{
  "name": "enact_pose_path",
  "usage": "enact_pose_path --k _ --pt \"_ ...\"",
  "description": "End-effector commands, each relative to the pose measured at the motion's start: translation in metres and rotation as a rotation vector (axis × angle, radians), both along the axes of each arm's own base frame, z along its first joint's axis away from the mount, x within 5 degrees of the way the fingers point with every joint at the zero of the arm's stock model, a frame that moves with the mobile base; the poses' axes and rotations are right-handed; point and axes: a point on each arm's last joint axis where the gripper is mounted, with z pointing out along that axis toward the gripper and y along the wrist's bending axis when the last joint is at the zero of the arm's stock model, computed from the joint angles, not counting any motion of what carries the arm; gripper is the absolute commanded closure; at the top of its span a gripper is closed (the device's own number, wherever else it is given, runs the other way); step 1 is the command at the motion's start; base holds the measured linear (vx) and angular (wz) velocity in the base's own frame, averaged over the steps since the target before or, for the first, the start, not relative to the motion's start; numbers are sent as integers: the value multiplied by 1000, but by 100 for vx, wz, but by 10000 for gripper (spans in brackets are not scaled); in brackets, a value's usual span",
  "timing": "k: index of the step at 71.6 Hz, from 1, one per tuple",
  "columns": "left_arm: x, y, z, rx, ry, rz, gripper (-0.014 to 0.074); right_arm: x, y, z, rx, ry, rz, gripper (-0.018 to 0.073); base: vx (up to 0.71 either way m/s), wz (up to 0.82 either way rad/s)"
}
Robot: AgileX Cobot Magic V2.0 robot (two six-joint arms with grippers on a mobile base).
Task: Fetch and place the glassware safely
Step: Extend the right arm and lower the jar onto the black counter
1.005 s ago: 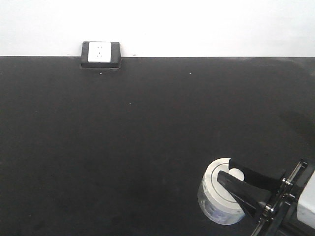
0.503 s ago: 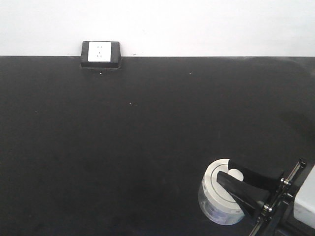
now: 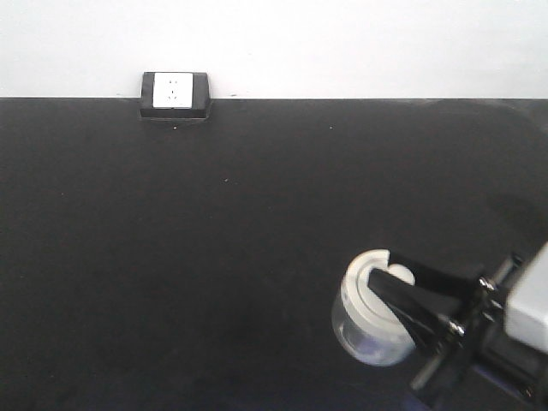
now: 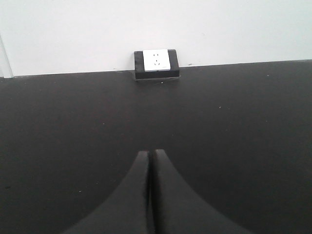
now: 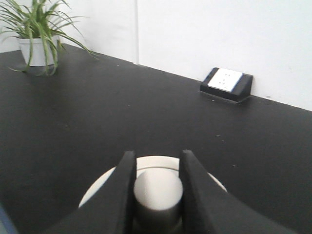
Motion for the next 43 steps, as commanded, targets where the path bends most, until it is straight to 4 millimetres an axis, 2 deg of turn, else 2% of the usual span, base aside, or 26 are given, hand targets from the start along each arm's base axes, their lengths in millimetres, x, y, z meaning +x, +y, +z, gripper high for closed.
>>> enact_pose_path --k 1,12,20,32,43 --pt "1 -1 13 -13 -80 -8 603 19 12 22 34 -57 24 560 0 0" --pt "1 -1 13 -13 -80 -8 603 55 30 22 -12 -19 20 560 0 0" --pt "1 -1 13 -13 -80 -8 603 82 43 10 -66 9 17 560 0 0" --pt "1 -1 13 -13 -80 -8 603 114 59 -17 -82 7 21 560 0 0" --pt "1 -1 13 -13 -80 -8 603 134 67 -39 31 -38 -10 560 0 0"
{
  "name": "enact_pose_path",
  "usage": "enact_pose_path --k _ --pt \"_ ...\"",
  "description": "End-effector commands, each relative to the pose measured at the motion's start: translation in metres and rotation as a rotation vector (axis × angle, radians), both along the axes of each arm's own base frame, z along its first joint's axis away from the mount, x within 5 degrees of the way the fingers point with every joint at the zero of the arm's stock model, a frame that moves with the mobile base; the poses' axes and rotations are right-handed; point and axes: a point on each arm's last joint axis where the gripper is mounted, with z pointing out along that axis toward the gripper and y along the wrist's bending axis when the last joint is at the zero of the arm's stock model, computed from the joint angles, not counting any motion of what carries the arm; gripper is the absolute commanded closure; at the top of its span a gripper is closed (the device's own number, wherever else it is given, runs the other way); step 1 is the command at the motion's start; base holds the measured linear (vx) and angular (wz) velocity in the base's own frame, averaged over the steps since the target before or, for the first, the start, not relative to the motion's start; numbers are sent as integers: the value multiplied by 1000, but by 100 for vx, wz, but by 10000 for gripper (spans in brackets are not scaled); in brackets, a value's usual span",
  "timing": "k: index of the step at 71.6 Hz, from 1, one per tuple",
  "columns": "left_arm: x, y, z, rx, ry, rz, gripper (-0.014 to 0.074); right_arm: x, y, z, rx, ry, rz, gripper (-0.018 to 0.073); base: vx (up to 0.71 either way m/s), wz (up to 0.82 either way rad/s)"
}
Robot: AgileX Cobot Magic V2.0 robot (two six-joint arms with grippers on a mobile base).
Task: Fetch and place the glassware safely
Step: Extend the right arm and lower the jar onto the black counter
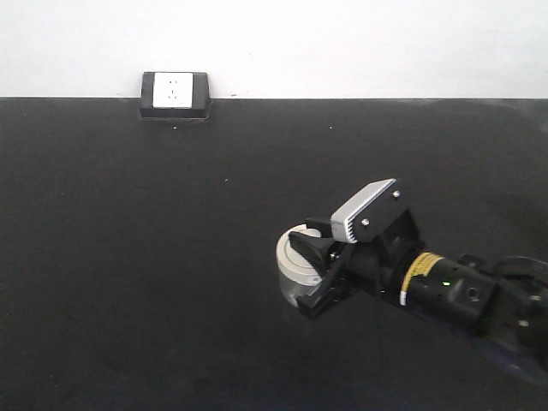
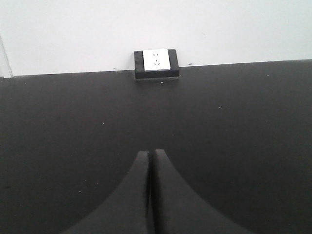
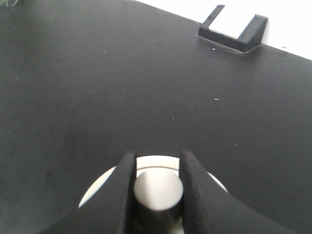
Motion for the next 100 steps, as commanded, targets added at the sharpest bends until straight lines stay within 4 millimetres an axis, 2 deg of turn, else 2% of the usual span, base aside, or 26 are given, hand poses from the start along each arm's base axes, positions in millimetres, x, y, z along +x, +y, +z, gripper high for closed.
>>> enact_pose_path --k 1,11,21,47,63,70,82,93,100 --pt "1 -1 13 -13 -80 -8 603 16 7 14 188 -163 -21 560 0 0" --pt "1 -1 13 -13 -80 -8 603 29 8 -7 280 -151 -90 560 0 0" --pt "1 -1 13 -13 -80 -8 603 34 9 -25 265 -146 -102 560 0 0" --pt "1 -1 13 -13 -80 -8 603 37 10 -46 148 -164 -92 552 0 0" --pt "1 -1 13 -13 -80 -8 603 39 11 -60 109 -148 -85 496 0 0" --pt "1 -1 13 -13 -80 -8 603 39 11 -61 111 -141 -87 441 0 0" --pt "1 -1 13 -13 -80 -8 603 38 11 -57 116 -138 -88 286 0 0" --pt "1 -1 13 -13 -80 -8 603 36 10 -42 163 -128 -99 125 0 0" --pt "1 -1 13 -13 -80 -8 603 34 8 -27 184 -137 -104 68 0 0"
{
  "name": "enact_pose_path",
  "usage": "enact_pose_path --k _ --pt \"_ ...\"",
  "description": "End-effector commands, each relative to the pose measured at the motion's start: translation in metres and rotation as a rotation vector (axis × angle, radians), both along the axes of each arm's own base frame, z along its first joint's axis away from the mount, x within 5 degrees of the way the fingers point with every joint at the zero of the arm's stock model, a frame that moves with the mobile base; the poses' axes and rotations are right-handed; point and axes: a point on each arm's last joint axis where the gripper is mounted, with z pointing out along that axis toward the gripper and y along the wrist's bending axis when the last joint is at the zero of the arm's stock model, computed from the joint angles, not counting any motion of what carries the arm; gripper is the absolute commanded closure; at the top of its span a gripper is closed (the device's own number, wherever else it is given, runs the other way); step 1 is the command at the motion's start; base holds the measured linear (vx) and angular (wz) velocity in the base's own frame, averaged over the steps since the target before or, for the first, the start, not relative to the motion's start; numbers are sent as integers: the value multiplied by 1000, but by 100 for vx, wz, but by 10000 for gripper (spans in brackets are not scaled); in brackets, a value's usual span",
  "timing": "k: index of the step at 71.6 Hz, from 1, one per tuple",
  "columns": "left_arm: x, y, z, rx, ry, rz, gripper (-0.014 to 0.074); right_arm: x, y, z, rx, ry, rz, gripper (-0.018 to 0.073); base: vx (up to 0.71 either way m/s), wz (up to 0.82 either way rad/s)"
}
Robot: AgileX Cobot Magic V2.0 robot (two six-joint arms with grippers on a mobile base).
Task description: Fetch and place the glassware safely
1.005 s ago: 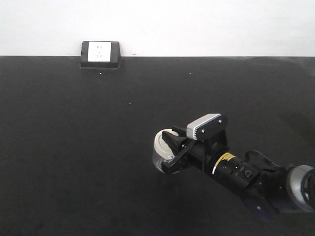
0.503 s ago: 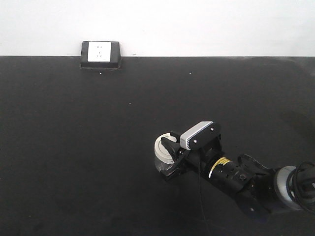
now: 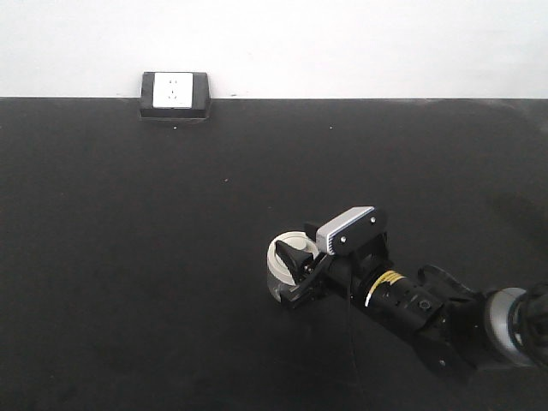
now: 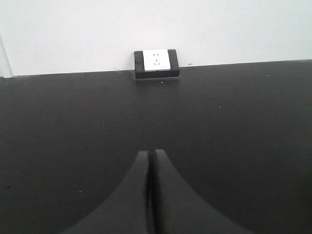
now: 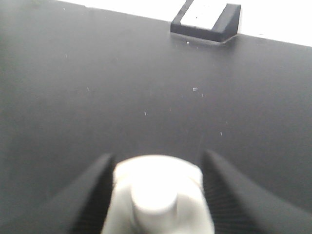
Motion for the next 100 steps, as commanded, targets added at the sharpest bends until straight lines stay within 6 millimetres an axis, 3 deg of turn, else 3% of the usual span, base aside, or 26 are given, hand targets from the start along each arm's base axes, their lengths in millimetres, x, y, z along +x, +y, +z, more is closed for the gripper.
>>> enact_pose_path --k 1,18,31,49,65,83,100 --pt "1 -1 13 -13 -80 -8 603 0 0 41 96 -119 -2 60 0 0" --pt "1 -1 13 -13 -80 -8 603 -15 -11 85 98 -81 -38 50 0 0" --pt "1 -1 13 -13 -80 -8 603 -38 -28 122 45 -61 -80 50 0 0" --pt "1 -1 13 -13 -80 -8 603 -91 -61 179 31 -103 -141 50 0 0" --pt "1 -1 13 -13 -80 -8 603 -147 -96 208 18 -136 -197 50 0 0" --pt "1 -1 13 -13 -80 -8 603 -209 -132 218 24 -239 -236 50 0 0" --pt "1 -1 13 -13 -80 -8 603 -246 -150 171 75 -288 -235 50 0 0"
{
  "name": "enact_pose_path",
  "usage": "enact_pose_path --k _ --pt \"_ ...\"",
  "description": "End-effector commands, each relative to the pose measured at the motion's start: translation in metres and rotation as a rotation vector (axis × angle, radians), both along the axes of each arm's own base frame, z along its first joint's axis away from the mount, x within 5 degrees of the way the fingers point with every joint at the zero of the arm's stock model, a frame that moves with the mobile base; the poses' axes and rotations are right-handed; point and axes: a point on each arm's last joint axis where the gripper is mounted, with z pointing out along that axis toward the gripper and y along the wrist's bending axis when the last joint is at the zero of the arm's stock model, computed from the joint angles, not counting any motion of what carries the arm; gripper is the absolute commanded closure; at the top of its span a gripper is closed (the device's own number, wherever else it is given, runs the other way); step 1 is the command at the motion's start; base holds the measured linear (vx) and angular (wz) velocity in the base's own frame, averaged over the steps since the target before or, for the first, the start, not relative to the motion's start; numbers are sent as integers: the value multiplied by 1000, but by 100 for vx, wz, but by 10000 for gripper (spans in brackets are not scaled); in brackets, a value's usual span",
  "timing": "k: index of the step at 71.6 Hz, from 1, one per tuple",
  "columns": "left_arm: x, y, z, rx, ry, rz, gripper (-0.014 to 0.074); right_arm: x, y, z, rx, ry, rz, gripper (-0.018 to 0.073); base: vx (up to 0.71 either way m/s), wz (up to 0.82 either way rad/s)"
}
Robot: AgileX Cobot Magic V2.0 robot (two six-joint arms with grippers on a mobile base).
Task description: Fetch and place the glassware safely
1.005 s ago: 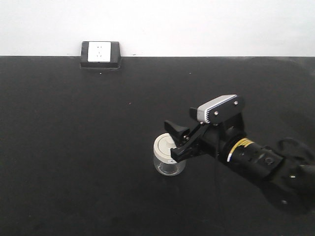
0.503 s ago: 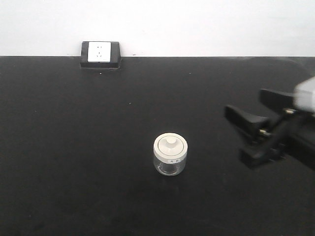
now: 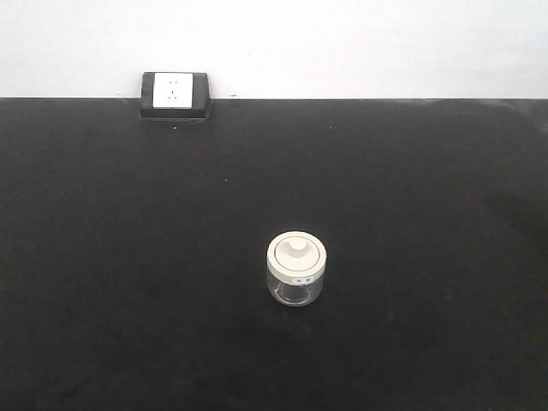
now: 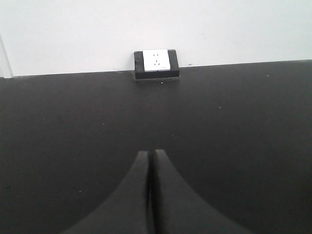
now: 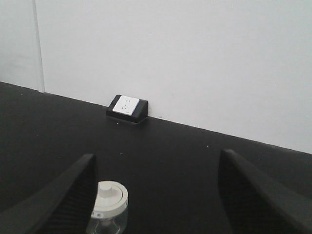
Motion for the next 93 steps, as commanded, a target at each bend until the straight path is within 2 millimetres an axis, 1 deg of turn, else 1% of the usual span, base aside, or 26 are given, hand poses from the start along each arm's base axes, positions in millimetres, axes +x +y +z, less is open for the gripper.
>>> enact_pose_path --k 1,4,12,16,31,37,41,44,48,49,50,51,52,56,93 --pt "1 -1 13 -13 -80 -8 603 -11 -4 -10 45 -70 15 50 0 0" --pt "1 -1 13 -13 -80 -8 603 -15 -6 -18 57 -71 18 50 0 0" --pt "1 -1 13 -13 -80 -8 603 -24 -11 -31 60 -127 15 50 0 0" --pt "1 -1 13 -13 -79 -8 603 -22 -10 -33 45 -126 13 50 0 0" --pt "1 -1 13 -13 -80 -8 603 -14 -5 -44 25 -33 15 51 0 0" --pt "1 -1 13 -13 -80 -8 603 -13 -6 -45 5 -39 8 80 0 0" --pt "1 -1 13 -13 -79 -8 603 -13 -6 -45 -3 -45 5 130 0 0" --pt "1 -1 13 -13 -79 -8 603 -13 -6 -44 -14 -52 0 199 0 0" --pt "1 -1 13 -13 -79 -8 603 -13 -7 -44 -27 -59 -5 321 0 0" --pt "1 -1 13 -13 -79 -8 603 -12 -7 -44 -32 -59 -7 338 0 0" --pt "1 -1 13 -13 -79 -8 603 -12 -7 -44 -35 -60 -8 372 0 0" --pt "1 -1 13 -13 -79 -8 603 -12 -7 -44 -37 -61 -9 426 0 0" --pt "1 -1 13 -13 -79 -8 603 -12 -7 -44 -37 -61 -9 444 0 0" --pt "1 -1 13 -13 -79 -8 603 -12 -7 -45 -36 -56 -9 576 0 0" --pt "1 -1 13 -13 -79 -8 603 -13 -6 -46 -16 -39 -2 567 0 0"
